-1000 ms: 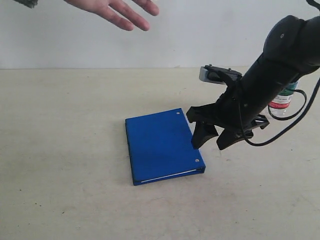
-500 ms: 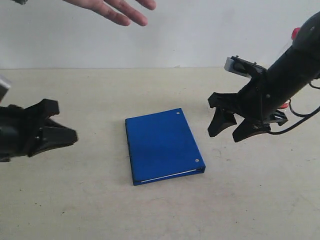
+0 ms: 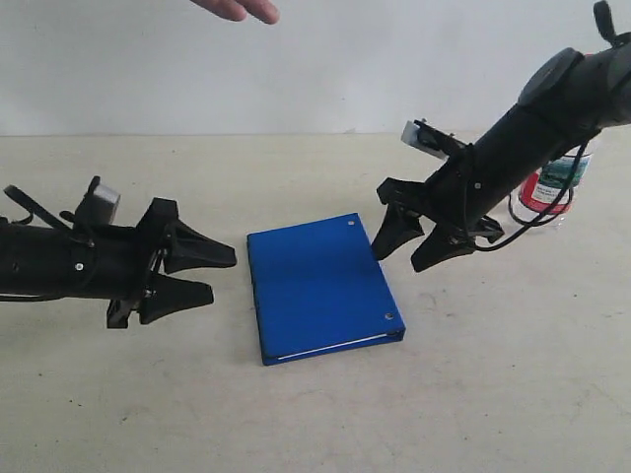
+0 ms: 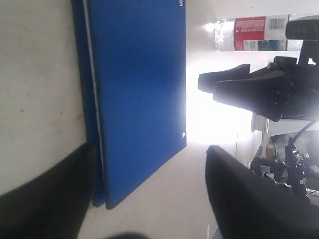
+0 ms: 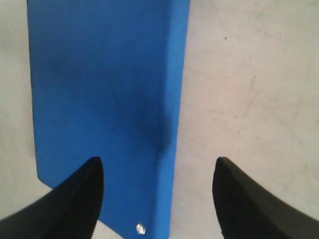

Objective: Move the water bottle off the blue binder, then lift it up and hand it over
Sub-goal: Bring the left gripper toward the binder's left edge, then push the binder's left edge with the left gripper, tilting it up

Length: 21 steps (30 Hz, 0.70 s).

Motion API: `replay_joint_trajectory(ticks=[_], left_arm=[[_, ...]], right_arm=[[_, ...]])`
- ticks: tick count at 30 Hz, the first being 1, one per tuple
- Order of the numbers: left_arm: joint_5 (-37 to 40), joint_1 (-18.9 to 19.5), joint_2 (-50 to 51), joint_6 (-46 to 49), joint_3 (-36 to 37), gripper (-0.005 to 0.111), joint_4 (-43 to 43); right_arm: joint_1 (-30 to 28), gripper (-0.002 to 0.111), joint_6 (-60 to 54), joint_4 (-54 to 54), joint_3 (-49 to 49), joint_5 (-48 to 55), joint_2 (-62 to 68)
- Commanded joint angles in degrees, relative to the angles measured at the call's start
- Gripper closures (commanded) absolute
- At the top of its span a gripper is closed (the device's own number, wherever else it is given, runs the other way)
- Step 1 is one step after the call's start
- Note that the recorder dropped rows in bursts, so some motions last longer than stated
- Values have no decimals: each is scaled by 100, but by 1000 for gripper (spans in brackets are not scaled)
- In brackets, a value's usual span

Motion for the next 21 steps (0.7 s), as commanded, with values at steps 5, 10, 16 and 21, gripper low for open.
replay_joint_trajectory(ticks=[5, 10, 16, 21], left_arm=[[67, -66, 408, 327, -427, 47, -65], [-443, -517, 663, 529, -723, 47, -65], [-750, -963, 894, 612, -1019, 47, -65], [121, -967, 894, 612, -1367, 47, -65]], right_arm=[[-29, 51, -142, 267, -377, 69, 492], [-29, 51, -537, 671, -377, 498, 574], [-29, 51, -1562, 1488, -377, 1332, 574], [-29, 51, -1642, 1699, -377, 1332, 574]])
